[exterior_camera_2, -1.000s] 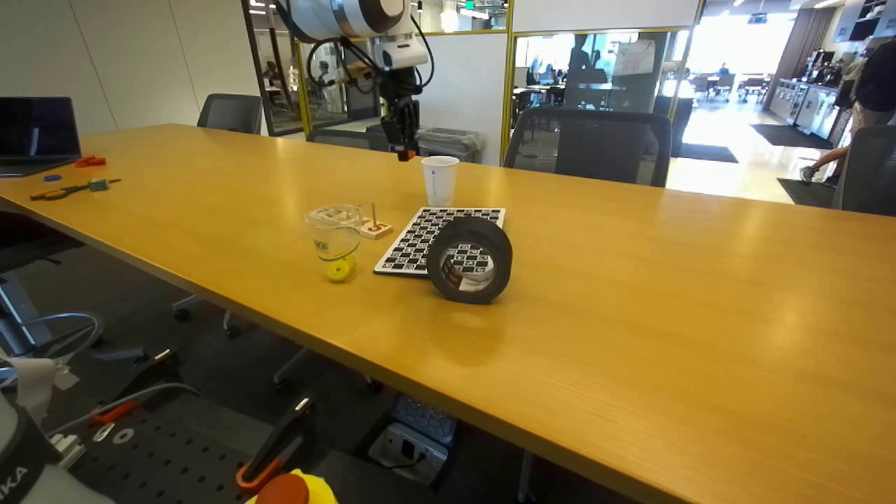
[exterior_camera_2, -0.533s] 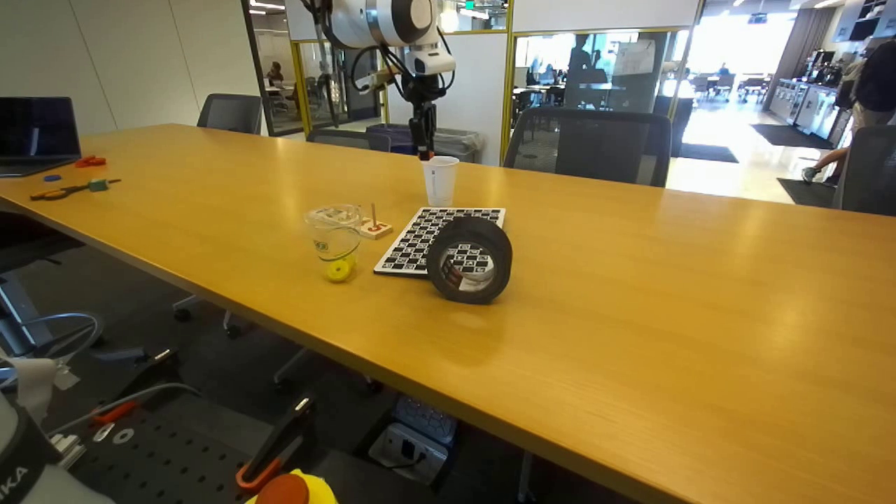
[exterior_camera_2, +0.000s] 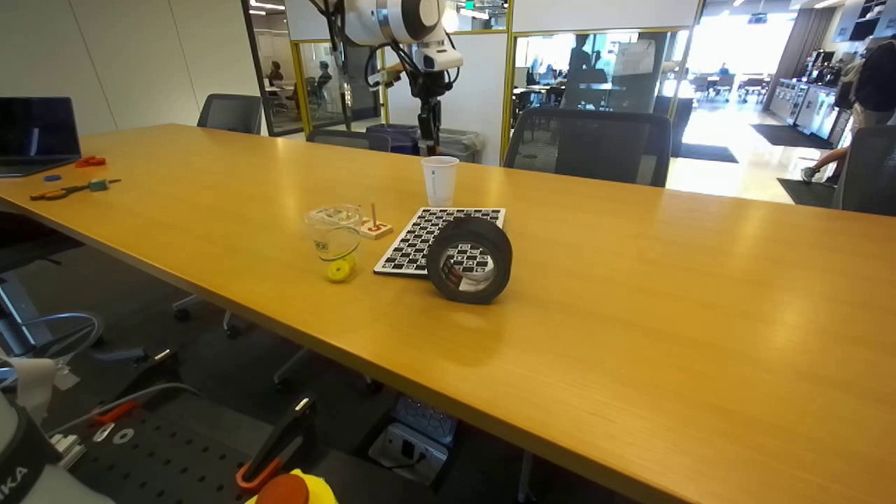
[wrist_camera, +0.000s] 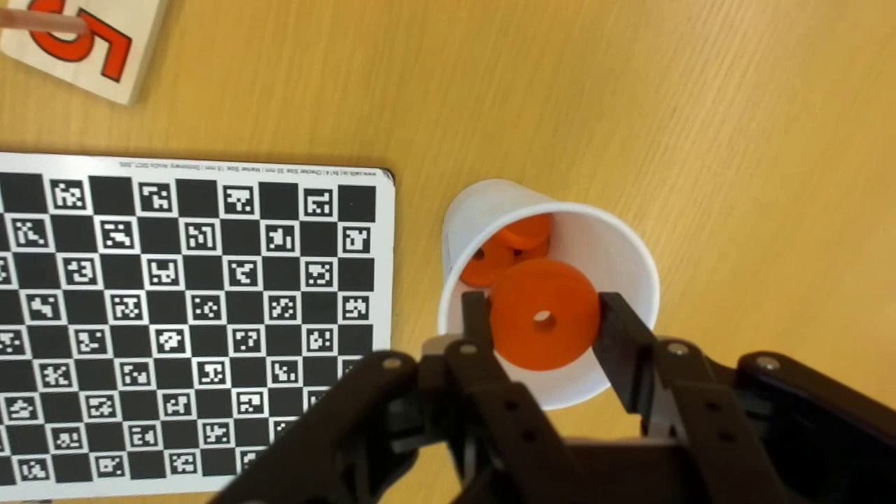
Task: Put the yellow coins in the transparent cup and the orange coins in the white cup
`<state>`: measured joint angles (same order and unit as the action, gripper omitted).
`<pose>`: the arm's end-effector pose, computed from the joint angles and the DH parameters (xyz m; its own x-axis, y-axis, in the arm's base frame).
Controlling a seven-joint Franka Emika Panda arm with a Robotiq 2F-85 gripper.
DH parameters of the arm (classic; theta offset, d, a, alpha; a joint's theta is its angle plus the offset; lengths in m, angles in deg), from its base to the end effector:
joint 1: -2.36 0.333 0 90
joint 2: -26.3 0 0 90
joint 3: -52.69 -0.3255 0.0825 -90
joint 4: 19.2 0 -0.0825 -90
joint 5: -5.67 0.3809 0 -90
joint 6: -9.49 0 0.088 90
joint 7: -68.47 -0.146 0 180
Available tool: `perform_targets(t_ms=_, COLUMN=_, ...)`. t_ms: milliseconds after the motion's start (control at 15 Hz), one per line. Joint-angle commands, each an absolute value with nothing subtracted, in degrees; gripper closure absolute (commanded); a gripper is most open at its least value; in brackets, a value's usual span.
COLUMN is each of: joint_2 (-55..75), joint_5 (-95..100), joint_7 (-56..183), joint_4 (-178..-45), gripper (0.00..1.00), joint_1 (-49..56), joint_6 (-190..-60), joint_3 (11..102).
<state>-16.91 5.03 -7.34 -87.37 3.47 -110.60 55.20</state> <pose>0.7768 -0.0110 0.3211 0.2341 -0.9692 0.0763 -0.9604 -0.2427 -0.1371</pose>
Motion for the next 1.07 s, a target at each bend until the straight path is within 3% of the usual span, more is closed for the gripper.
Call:
perform_targets(t_ms=0, joint_2=-20.65, joint_5=6.91, joint_7=-5.49, joint_4=-80.31, gripper=0.33, joint_1=3.51, joint_6=-107.17, joint_3=55.85)
perform_targets(t_ms=267, joint_2=-21.89, joint_5=7.23, joint_7=-5.63, joint_4=-78.69, gripper=0.03, joint_1=3.36, joint_6=-106.53, joint_3=55.94)
perform_targets(t_ms=333, joint_2=-21.72, joint_5=7.05, joint_7=-5.80, joint_4=-78.79, gripper=0.00, joint_1=3.53, joint_6=-106.36, joint_3=56.07)
perform_targets(t_ms=1000, joint_2=1.97, joint_5=6.23, joint_7=11.39, joint_4=-101.43, gripper=0.00, joint_1=5.81, joint_6=-99.47, joint_3=53.38)
